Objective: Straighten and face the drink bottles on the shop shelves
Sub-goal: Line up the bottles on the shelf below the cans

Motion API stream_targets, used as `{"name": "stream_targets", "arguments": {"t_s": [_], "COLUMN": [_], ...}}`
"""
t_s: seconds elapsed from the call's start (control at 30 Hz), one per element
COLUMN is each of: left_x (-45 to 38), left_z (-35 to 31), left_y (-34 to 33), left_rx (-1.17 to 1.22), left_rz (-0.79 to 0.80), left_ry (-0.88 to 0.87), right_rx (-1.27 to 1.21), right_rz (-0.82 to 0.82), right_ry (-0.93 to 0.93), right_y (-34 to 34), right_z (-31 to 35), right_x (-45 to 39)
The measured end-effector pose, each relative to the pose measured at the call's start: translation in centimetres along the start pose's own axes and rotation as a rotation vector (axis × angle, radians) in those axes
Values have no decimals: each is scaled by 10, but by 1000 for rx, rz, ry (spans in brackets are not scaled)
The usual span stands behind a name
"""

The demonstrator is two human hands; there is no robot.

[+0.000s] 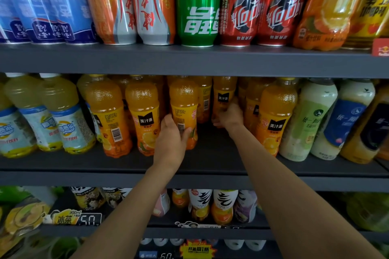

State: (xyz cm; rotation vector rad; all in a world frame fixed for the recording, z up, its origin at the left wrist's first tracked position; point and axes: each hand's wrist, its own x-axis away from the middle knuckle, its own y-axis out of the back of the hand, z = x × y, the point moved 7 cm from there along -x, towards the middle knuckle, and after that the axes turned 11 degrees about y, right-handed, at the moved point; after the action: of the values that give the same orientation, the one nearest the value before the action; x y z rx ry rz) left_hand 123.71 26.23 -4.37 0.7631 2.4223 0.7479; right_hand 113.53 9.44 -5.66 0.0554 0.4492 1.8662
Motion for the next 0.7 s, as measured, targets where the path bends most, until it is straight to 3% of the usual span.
{"name": "stream_targets", "arguments": {"t_s": [0.07, 0.23, 0.4, 0.53, 0.7], "left_x": [0, -1, -3, 5, 14], "left_z": [0, 1, 2, -17, -53], "left_y": [0, -2, -3, -15, -51], "left_rx": [4, 17, 45, 37, 85], "left_rz": [-2, -13, -6, 23, 122], "left_ry": [-2, -3, 15, -1, 2], "right_rx": [14, 259, 278, 274, 342], "right_rz": [-12, -245, -188, -156, -136], "right_ry": [3, 193, 254, 425, 441], "right_y": [2, 0, 1, 18, 40], "right_z": [1, 15, 23, 36, 32], "right_x": [3, 44, 61, 77, 101]}}
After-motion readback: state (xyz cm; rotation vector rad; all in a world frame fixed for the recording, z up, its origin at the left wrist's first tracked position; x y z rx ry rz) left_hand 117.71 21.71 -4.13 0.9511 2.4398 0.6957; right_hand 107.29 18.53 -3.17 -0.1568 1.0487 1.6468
